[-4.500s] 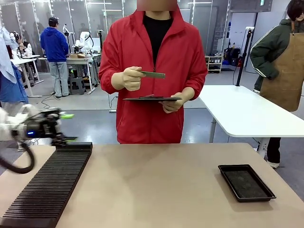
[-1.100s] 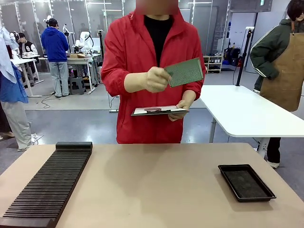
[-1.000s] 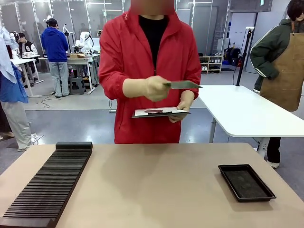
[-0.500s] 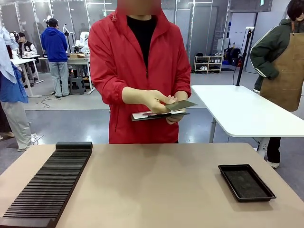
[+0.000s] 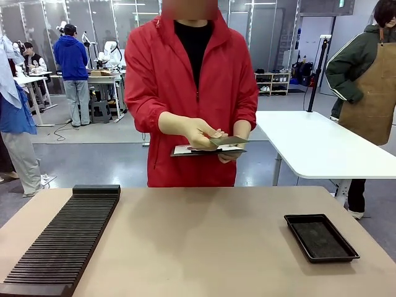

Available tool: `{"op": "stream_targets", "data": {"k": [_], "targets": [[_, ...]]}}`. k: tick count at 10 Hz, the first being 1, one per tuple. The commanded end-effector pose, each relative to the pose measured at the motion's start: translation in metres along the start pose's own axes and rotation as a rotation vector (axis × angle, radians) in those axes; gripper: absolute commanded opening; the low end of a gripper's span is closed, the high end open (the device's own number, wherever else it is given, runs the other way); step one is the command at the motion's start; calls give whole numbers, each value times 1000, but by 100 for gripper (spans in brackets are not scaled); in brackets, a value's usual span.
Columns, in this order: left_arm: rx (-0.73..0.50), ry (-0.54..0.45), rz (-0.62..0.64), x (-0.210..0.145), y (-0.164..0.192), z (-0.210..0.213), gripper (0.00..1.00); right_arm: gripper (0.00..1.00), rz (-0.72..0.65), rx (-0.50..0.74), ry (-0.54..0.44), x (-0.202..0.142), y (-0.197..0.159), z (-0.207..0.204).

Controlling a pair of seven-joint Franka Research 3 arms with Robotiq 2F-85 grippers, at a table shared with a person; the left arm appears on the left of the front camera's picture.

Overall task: Inspect the PCB.
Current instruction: Pick up the Blank PCB that the human is holding.

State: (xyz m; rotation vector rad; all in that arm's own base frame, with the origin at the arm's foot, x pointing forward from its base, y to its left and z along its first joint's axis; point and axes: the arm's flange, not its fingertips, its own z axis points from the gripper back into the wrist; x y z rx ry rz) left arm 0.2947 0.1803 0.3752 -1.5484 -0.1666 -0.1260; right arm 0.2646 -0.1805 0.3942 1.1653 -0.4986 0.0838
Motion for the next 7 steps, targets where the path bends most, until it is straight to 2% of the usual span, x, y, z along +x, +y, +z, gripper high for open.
{"op": "stream_targets", "data": {"k": [1,3,4,7], "targets": [[5,1,4,4,-3,1,100,100,-106,-4,2,24,32,-45],[5,1,4,4,-3,1,100,100,-178,59,57,49,63,-83],[5,1,4,4,-3,1,100,100,-203,46,100,61,75,-102],[5,1,4,4,-3,1,100,100,-270,84,141,101,110,-156]]}}
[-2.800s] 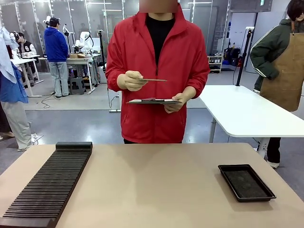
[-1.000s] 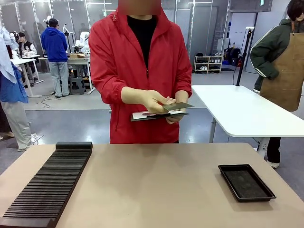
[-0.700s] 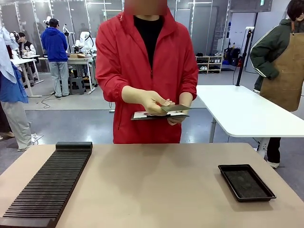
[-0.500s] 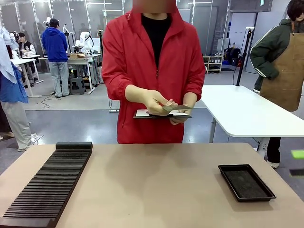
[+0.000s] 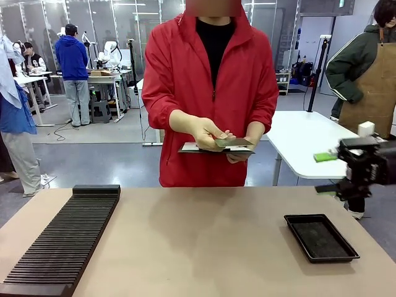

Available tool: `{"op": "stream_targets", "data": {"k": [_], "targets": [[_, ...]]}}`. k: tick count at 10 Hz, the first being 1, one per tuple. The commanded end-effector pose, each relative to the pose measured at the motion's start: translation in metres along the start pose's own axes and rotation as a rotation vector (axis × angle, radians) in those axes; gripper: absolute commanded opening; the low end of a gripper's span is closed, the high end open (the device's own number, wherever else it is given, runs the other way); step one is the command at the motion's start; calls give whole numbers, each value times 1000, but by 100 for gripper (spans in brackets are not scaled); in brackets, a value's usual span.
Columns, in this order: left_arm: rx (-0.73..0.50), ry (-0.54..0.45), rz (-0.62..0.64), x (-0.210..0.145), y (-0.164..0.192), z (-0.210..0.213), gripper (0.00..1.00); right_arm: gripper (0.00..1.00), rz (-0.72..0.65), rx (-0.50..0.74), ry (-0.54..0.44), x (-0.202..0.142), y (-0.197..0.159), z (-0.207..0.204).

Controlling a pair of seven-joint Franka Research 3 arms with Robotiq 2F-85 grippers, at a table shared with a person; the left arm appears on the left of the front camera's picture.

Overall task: Inspect the PCB.
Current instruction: Pick up the Blank PCB that the human is holding.

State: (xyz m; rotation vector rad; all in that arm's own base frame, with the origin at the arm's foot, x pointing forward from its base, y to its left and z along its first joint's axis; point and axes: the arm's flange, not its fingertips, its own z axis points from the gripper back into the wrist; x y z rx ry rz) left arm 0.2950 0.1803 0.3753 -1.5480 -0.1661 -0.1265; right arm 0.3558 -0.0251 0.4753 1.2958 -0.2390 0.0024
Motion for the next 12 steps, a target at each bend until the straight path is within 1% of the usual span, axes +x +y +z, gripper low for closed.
{"op": "stream_targets", "data": {"k": [1,2,4,7,8,9,10,12], "targets": [[5,0,4,4,-3,1,100,100,-83,-3,-1,24,19,-23],[5,0,4,4,-3,1,100,100,-129,0,3,32,26,-36],[5,0,4,4,-3,1,100,100,-183,48,11,51,34,-65],[5,0,4,4,-3,1,100,100,-229,115,12,62,43,-108],[5,0,4,4,-3,1,100,100,-214,151,14,64,44,-121],[5,0,4,4,-3,1,100,100,-234,164,29,65,44,-133],[5,0,4,4,-3,1,100,100,-235,181,71,68,44,-143],[5,0,4,4,-3,1,100,100,-262,194,93,71,44,-155]]}}
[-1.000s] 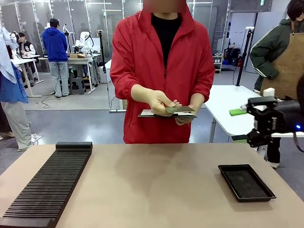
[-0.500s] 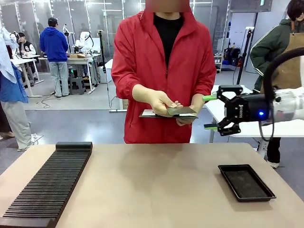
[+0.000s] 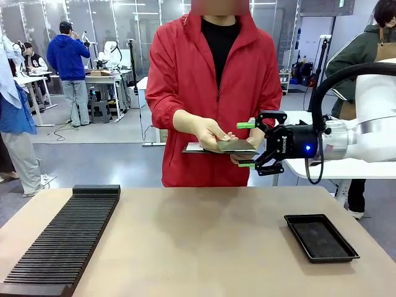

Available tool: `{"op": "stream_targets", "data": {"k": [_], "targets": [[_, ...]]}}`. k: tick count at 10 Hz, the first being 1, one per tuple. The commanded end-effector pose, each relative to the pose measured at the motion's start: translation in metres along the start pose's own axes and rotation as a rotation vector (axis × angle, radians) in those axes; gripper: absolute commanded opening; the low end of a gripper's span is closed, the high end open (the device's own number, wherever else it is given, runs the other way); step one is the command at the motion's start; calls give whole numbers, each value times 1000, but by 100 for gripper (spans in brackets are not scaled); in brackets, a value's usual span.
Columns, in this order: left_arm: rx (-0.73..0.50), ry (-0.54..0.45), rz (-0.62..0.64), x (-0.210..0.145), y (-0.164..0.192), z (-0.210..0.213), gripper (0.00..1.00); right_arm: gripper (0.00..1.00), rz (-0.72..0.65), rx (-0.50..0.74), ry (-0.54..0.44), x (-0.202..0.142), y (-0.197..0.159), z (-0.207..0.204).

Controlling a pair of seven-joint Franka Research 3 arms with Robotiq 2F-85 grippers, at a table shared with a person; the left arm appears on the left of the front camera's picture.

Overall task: Inspect the PCB.
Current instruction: Pick up the Blank PCB that the human is holding.

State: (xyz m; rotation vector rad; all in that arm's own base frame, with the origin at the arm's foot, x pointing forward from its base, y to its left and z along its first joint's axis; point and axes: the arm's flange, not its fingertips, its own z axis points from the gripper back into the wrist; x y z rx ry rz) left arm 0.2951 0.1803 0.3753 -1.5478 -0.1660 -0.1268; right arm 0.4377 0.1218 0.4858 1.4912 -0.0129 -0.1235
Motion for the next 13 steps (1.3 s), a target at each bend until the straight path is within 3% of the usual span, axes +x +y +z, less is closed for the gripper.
{"op": "stream_targets", "data": {"k": [1,2,3,5,7,8,9,13], "targets": [[5,0,4,4,-3,1,100,100,-27,15,24,8,4,-6],[5,0,4,4,-3,1,100,80,-26,26,28,8,2,-6],[5,0,4,4,-3,1,100,41,-16,38,38,9,0,-7],[5,0,4,4,-3,1,100,0,-25,49,47,10,-3,-9],[5,0,4,4,-3,1,100,0,-35,59,50,11,-5,-10],[5,0,4,4,-3,1,100,16,-42,34,23,11,-7,-9],[5,0,4,4,-3,1,100,1,-57,61,27,12,-9,-7],[5,0,4,4,-3,1,100,0,-52,79,26,14,-8,-3]]}}
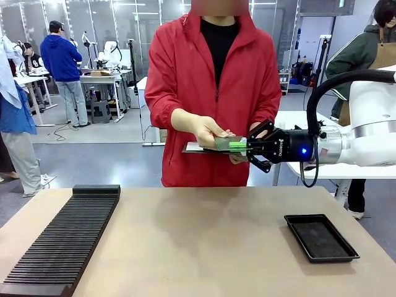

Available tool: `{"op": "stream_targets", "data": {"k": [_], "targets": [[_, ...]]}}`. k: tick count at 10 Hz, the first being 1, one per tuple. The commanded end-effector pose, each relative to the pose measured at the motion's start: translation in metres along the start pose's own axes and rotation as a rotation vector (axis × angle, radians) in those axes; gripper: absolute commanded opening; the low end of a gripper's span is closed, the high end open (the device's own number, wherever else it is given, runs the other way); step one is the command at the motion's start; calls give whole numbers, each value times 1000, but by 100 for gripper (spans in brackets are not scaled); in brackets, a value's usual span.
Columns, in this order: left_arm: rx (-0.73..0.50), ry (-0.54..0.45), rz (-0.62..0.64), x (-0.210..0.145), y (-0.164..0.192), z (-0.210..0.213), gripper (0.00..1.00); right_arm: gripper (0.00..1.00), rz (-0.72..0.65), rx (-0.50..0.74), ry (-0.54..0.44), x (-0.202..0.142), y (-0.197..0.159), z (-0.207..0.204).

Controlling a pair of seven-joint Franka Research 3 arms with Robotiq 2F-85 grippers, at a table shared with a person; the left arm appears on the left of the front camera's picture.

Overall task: Inspect the PCB.
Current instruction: Pick up the Blank PCB that the human is holding.

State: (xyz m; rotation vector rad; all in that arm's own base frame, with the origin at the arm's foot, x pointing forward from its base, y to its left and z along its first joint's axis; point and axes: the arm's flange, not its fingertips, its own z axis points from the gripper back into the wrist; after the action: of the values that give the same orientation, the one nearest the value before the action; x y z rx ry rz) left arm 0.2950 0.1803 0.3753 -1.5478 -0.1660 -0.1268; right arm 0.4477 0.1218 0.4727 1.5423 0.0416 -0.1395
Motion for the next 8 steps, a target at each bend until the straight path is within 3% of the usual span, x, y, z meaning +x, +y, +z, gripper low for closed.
{"op": "stream_targets", "data": {"k": [1,8], "targets": [[5,0,4,4,-3,1,100,0,-9,34,1,4,4,-1],[5,0,4,4,-3,1,100,0,-1,5,0,0,0,1]]}}
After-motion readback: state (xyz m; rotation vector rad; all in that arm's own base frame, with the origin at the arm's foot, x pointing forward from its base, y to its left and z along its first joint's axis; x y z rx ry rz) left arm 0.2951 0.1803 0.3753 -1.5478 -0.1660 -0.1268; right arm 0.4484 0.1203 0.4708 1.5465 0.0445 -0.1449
